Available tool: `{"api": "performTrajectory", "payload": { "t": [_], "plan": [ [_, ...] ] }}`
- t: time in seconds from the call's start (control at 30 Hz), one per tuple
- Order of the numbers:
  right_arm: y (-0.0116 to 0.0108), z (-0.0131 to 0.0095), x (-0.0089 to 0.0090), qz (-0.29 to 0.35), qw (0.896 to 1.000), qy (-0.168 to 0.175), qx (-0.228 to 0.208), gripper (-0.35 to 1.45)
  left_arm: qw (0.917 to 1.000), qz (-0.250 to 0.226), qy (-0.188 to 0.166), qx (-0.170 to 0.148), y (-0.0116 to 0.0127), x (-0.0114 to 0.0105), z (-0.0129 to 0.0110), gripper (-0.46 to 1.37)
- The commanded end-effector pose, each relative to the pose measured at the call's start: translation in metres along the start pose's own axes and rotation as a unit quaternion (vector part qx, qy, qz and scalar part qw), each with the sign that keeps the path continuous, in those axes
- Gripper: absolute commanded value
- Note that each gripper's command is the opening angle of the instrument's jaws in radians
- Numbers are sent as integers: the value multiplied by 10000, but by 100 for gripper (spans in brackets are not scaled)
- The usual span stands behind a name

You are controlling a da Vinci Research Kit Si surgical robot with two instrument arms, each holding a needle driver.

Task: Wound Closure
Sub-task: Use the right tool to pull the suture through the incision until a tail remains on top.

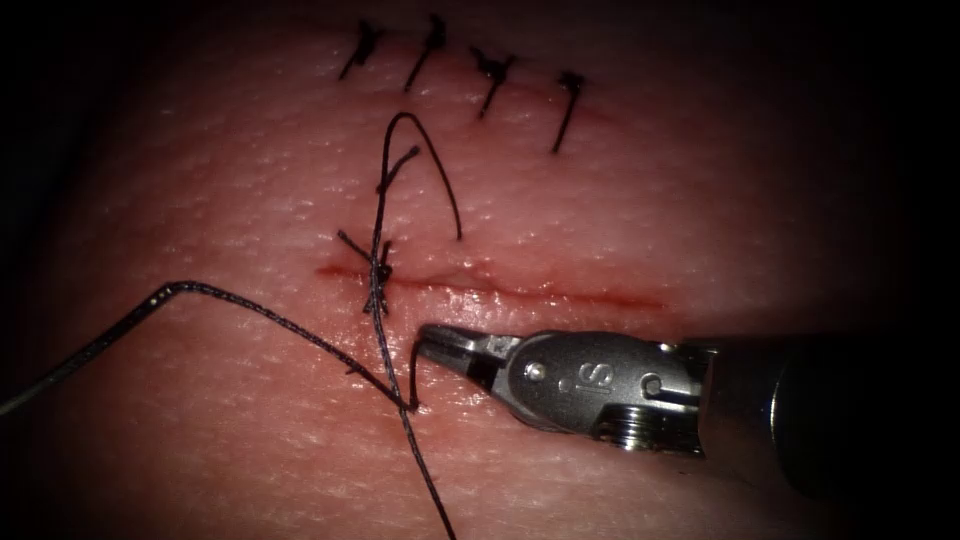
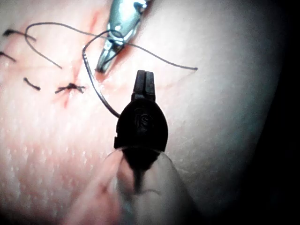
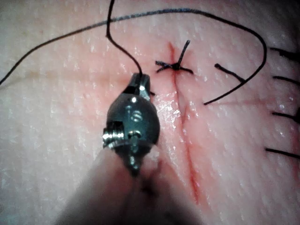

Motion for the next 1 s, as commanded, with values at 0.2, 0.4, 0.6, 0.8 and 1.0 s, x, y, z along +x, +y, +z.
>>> {"api": "performTrajectory", "payload": {
  "t": [0.2, 0.4, 0.6, 0.8, 1.0],
  "plan": [
    [-24, -16, 10, 50, 9999, -46, 100, -35, 9999, -110, 21, 97, -14, -13, -1, -35],
    [-55, -26, 14, 92, 9997, -90, 228, -35, 9998, -164, 29, 134, -24, -25, -1, -35],
    [-81, -31, 15, 116, 9994, -99, 306, -35, 9995, -197, 37, 234, -41, -34, -9, -35],
    [-111, -43, 22, 127, 9989, -97, 432, -35, 9989, -228, 61, 408, -67, -49, -26, -35],
    [-148, -56, 31, 127, 9984, -80, 552, -35, 9983, -240, 55, 519, -77, -63, -24, -35]
  ]
}}
